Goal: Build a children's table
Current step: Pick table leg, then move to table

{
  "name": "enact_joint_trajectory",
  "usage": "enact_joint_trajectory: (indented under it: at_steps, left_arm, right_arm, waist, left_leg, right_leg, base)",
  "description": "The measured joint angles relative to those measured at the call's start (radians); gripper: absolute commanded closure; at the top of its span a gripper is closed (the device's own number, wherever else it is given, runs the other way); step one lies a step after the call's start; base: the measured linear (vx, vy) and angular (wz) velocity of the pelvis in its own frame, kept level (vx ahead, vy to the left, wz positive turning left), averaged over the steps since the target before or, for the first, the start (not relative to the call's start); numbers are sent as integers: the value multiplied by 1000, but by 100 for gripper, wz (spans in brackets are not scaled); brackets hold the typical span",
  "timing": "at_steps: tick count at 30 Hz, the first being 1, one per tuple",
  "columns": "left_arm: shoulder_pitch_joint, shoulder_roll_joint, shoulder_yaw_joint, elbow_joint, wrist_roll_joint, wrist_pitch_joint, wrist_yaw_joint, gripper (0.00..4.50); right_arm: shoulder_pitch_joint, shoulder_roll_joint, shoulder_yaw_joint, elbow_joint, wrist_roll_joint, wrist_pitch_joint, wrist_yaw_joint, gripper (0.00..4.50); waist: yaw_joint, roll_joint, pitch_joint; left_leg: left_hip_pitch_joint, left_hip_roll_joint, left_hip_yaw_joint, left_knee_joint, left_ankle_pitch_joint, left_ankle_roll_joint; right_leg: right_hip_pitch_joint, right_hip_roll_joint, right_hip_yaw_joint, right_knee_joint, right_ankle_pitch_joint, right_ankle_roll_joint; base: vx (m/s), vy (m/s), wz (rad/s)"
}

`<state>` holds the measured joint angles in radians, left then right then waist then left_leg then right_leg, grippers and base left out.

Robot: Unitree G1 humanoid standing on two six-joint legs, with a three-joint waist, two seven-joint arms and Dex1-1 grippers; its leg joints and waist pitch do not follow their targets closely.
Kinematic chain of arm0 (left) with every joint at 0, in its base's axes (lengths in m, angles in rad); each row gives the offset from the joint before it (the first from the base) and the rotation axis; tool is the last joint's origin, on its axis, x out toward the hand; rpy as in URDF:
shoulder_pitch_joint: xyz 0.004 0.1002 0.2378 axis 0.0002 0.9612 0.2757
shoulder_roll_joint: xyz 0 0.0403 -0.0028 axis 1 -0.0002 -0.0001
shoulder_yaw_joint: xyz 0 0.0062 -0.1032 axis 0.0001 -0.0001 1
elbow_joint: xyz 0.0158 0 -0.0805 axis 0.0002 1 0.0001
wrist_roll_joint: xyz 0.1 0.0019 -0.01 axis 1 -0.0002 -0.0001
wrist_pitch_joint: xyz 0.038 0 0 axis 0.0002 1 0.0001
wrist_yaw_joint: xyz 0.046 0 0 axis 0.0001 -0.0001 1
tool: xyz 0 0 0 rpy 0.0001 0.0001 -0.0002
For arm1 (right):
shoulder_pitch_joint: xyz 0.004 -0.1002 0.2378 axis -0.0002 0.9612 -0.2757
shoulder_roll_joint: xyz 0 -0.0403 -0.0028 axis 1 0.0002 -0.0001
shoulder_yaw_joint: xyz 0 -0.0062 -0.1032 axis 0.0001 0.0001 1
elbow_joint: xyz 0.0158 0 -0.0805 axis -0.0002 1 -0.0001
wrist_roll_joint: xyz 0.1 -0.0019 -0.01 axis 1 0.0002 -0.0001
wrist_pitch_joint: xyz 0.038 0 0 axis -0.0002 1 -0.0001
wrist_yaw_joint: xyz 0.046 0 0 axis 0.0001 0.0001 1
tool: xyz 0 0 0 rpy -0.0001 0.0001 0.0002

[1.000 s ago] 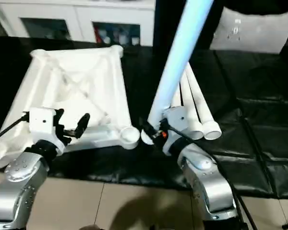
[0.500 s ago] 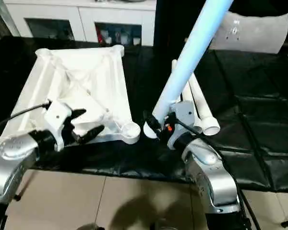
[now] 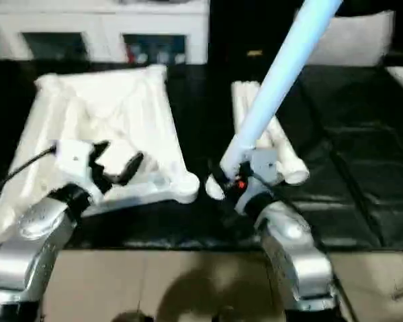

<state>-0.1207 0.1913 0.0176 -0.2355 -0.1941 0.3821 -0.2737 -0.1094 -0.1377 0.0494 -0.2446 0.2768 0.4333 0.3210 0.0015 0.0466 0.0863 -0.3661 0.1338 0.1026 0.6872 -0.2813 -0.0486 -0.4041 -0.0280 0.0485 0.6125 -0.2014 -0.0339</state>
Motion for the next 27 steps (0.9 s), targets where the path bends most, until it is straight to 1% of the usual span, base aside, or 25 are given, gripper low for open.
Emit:
enact_joint_trajectory:
  at_steps: [1,2,3,4,6,7,8,10,13,14,16,17,19,20,23,24,25,26,27]
  left_arm:
    - [15,-10,4,-13,-6,5,6,0]
    - [29,-12,4,-27,-8,7,10,0]
    - [38,-12,4,-38,-8,8,16,0]
    - [42,-15,3,-49,-7,9,21,0]
    - [44,-24,3,-61,-7,13,35,0]
    - [46,-29,3,-65,-6,10,41,0]
    - [51,-41,5,-70,-7,3,48,0]
    - [75,-66,5,-82,-8,0,66,0]
    - [89,-79,6,-83,-8,1,82,0]
    - [89,-80,6,-85,-7,1,84,0]
    - [89,-80,6,-88,-7,1,89,0]
    - [89,-81,6,-92,-7,1,93,0]
    - [87,-82,5,-96,-6,1,94,0]
    - [88,-82,5,-97,-6,1,95,0]
    - [88,-85,5,-97,-5,1,103,0]
    - [88,-85,5,-97,-5,1,104,0]
    - [87,-85,4,-96,-5,1,104,0]
    - [87,-84,5,-96,-5,1,105,0]
    - [87,-83,5,-96,-5,1,105,0]
  right_arm:
    - [1,1,0,-6,0,1,0,261]
    - [1,1,0,-18,1,2,-1,261]
    - [1,1,-1,-26,1,7,-1,261]
    - [1,-2,-3,-31,3,15,-2,261]
    - [3,-4,-4,-28,5,29,-7,261]
    - [7,-5,-4,-28,4,30,-7,261]
    - [13,-9,-4,-28,4,30,-7,261]
    - [25,-15,-4,-28,1,30,-7,261]
    - [27,-22,-4,-28,0,30,-7,261]
    - [27,-22,-4,-28,-1,31,-6,261]
    - [27,-23,-3,-28,-1,31,-5,261]
    - [27,-25,-3,-28,-2,31,-4,261]
    - [27,-30,-3,-29,-4,31,-2,261]
    - [27,-34,-2,-29,-7,31,0,261]
    - [26,-42,0,-28,-12,31,9,261]
    - [26,-42,0,-28,-12,31,12,261]
    - [26,-42,2,-28,-12,31,14,261]
    - [24,-42,5,-28,-13,30,15,261]
    - [21,-43,10,-28,-13,29,16,261]
  waist:
    - [-11,0,0]
    - [-22,-3,-1]
    - [-26,-7,-4]
    - [-27,-15,-7]
    - [-25,-21,-8]
    - [-25,-21,-9]
    - [-24,-22,-9]
    - [-24,-22,-10]
    - [-25,-22,-10]
    - [-25,-22,-10]
    - [-25,-22,-10]
    - [-25,-22,-10]
    - [-25,-23,-10]
    - [-25,-22,-11]
    - [-22,-20,-14]
    - [-21,-19,-14]
    - [-20,-18,-15]
    - [-21,-18,-17]
    - [-24,-19,-17]
  left_leg:
    - [-1,0,0,0,3,5]
    - [-5,1,-2,0,5,11]
    - [-6,1,-2,0,5,14]
    - [-6,2,0,-1,5,14]
    - [-5,1,12,-13,8,9]
    - [-3,1,15,-22,10,6]
    - [-3,2,15,-35,15,-1]
    - [-2,7,16,-50,28,-7]
    - [4,16,17,-59,28,-9]
    - [13,18,18,-64,28,-9]
    - [22,22,22,-71,26,-12]
    - [32,25,24,-74,23,-17]
    - [46,26,26,-80,18,-18]
    - [53,25,27,-84,15,-13]
    - [54,21,26,-83,1,1]
    - [54,20,24,-81,-5,12]
    - [56,20,21,-80,-12,23]
    - [62,21,18,-81,-16,30]
    - [69,19,13,-83,-20,36]
  right_leg:
    - [6,-14,-22,0,-4,-11]
    - [10,-27,-44,-3,0,-12]
    - [10,-34,-59,-6,6,-13]
    - [13,-42,-63,-19,26,4]
    - [9,-51,-61,-17,32,47]
    - [6,-53,-61,-17,26,57]
    - [1,-53,-62,-17,24,60]
    - [-3,-48,-63,-16,24,59]
    - [-1,-41,-68,-15,24,58]
    - [2,-39,-69,-17,21,53]
    - [13,-33,-69,-20,12,48]
    - [21,-30,-70,-20,5,46]
    - [33,-29,-71,-20,-7,43]
    - [40,-29,-71,-20,-11,35]
    - [46,-28,-72,-22,-27,24]
    - [50,-28,-74,-25,-31,21]
    - [59,-28,-79,-32,-36,16]
    - [61,-30,-86,-32,-43,5]
    - [62,-30,-89,-26,-52,-10]
  base:
    - [-17,155,5]
    - [-27,97,5]
    - [0,0,0]
    - [0,0,0]
    - [-15,-40,0]
    - [-31,-79,0]
    - [-14,-89,1]
    - [16,-92,5]
    - [45,-71,2]
    - [80,-56,1]
    - [81,-41,-2]
    - [78,-22,-2]
    - [108,-13,1]
    - [121,-7,2]
    - [128,15,3]
    - [131,22,7]
    - [131,22,7]
    - [156,14,10]
    - [167,-5,8]
